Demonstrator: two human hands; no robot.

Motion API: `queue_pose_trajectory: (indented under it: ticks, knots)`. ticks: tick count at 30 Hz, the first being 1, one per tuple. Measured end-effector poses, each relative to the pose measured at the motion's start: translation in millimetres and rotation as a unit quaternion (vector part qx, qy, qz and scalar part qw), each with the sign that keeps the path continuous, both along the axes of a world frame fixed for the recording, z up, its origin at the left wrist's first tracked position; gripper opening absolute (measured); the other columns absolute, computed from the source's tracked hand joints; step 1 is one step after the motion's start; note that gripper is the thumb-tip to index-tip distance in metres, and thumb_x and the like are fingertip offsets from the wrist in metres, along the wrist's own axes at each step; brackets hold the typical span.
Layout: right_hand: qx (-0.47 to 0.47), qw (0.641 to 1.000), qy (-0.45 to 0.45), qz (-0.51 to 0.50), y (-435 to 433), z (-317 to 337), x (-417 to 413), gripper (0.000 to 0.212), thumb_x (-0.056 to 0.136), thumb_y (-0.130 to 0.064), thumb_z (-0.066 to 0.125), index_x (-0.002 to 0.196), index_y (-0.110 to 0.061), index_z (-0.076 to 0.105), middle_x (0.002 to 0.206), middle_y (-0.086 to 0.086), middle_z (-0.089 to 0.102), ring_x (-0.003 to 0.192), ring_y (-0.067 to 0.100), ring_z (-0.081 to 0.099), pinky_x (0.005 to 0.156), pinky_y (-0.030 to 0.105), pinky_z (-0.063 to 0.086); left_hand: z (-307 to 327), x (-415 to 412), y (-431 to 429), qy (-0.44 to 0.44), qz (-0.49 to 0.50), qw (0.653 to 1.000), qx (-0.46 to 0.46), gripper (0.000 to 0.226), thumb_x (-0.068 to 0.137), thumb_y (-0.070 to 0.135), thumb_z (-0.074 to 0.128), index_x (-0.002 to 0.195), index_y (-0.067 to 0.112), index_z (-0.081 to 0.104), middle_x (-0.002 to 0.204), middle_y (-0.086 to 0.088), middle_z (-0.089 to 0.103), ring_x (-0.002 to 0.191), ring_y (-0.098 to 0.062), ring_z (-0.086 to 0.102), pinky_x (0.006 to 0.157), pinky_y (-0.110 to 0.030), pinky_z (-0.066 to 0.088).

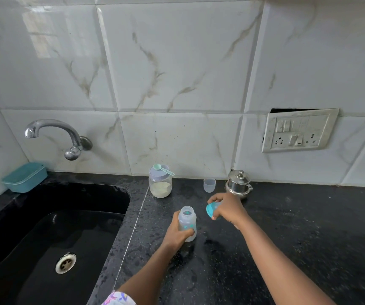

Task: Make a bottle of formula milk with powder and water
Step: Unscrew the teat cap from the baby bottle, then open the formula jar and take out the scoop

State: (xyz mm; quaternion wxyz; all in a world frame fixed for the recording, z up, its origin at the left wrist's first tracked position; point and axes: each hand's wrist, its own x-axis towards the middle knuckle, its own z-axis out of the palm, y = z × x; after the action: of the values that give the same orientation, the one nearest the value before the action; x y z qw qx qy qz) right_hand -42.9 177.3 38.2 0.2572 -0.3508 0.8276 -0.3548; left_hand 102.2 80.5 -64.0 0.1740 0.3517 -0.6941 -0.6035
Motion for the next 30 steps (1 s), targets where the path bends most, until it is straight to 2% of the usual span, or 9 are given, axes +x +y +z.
queue_pose_trajectory:
  ticks: [5, 9, 15, 18, 22, 24, 26, 27, 30]
  knots:
    - [0.103, 0.993, 0.055, 0.024, 3, -31, -4, 0.046, 0.064, 0.003, 0.073, 0.103, -0.020, 0.069, 0.117, 0.009, 0.056, 0.097, 0.021, 0.052, 0.078, 0.026, 0.046, 3, -3, -2, -0.016, -0.013, 1.000, -0.008, 0.062, 0.070, 0.010, 0.065, 0.125, 0.024, 0.039, 0.114, -0.003, 0.057, 0.102, -0.018, 0.055, 0.077, -0.020, 0.044]
    - [0.147, 0.985, 0.084, 0.017, 6, -52, -6, 0.054, 0.066, -0.003, 0.077, 0.115, -0.023, 0.067, 0.125, 0.009, 0.055, 0.105, 0.024, 0.056, 0.089, 0.033, 0.050, 4, 1, -3, -0.038, -0.020, 0.999, -0.014, 0.072, 0.057, 0.022, 0.067, 0.125, 0.026, 0.040, 0.114, 0.001, 0.059, 0.104, -0.018, 0.056, 0.083, -0.025, 0.044]
    - [0.203, 0.973, 0.115, 0.007, 11, -66, -4, 0.077, 0.071, -0.015, 0.079, 0.139, -0.027, 0.045, 0.137, 0.008, 0.048, 0.123, 0.025, 0.050, 0.097, 0.037, 0.046, 4, 12, -13, -0.049, -0.055, 0.997, -0.021, 0.080, 0.052, 0.006, 0.058, 0.125, 0.029, 0.035, 0.126, 0.004, 0.053, 0.119, -0.017, 0.049, 0.102, -0.040, 0.045]
    - [0.212, 0.972, 0.103, 0.022, 11, -63, -7, 0.084, 0.070, -0.017, 0.080, 0.143, -0.025, 0.039, 0.141, 0.008, 0.045, 0.127, 0.027, 0.046, 0.100, 0.039, 0.043, 4, 15, -18, -0.036, -0.036, 0.998, -0.027, 0.072, 0.055, -0.005, 0.055, 0.119, 0.023, 0.038, 0.126, 0.004, 0.051, 0.125, -0.013, 0.043, 0.107, -0.031, 0.036]
    - [0.212, 0.973, 0.075, 0.056, 0, -47, -16, 0.097, 0.065, -0.025, 0.084, 0.146, -0.023, 0.032, 0.146, 0.010, 0.040, 0.131, 0.029, 0.041, 0.104, 0.042, 0.040, 3, 20, -35, -0.021, 0.013, 0.998, -0.061, 0.069, 0.060, -0.018, 0.049, 0.116, 0.021, 0.043, 0.125, 0.005, 0.052, 0.126, -0.013, 0.046, 0.089, -0.009, 0.039]
    - [0.185, 0.978, 0.064, 0.068, -13, -35, -20, 0.101, 0.064, -0.028, 0.084, 0.147, -0.022, 0.028, 0.149, 0.011, 0.037, 0.134, 0.028, 0.040, 0.106, 0.043, 0.039, 9, 23, -45, -0.006, 0.045, 0.995, -0.089, 0.069, 0.063, -0.019, 0.049, 0.116, 0.025, 0.044, 0.126, 0.005, 0.053, 0.106, -0.008, 0.056, 0.074, -0.008, 0.044]
    - [0.139, 0.986, 0.067, 0.067, -29, -21, -19, 0.096, 0.066, -0.027, 0.083, 0.146, -0.019, 0.031, 0.147, 0.012, 0.041, 0.132, 0.027, 0.043, 0.105, 0.042, 0.040, 19, 23, -53, 0.004, 0.090, 0.991, -0.103, 0.067, 0.066, -0.017, 0.051, 0.114, 0.030, 0.042, 0.125, 0.007, 0.052, 0.074, -0.002, 0.054, 0.064, -0.023, 0.046]
    - [0.115, 0.988, 0.076, 0.065, -39, -15, -19, 0.090, 0.068, -0.027, 0.082, 0.144, -0.018, 0.034, 0.144, 0.012, 0.044, 0.129, 0.026, 0.046, 0.104, 0.040, 0.041, 25, 22, -58, 0.007, 0.112, 0.988, -0.108, 0.067, 0.067, -0.016, 0.051, 0.114, 0.031, 0.041, 0.123, 0.009, 0.050, 0.068, -0.003, 0.052, 0.060, -0.025, 0.046]
    - [0.057, 0.993, 0.087, 0.063, -69, -1, -9, 0.065, 0.078, -0.023, 0.074, 0.136, -0.015, 0.047, 0.131, 0.011, 0.055, 0.116, 0.022, 0.054, 0.089, 0.024, 0.040, 36, 16, -76, 0.022, 0.139, 0.981, -0.135, 0.068, 0.066, -0.013, 0.056, 0.121, 0.024, 0.040, 0.127, 0.008, 0.041, 0.089, 0.000, 0.051, 0.072, -0.016, 0.043]
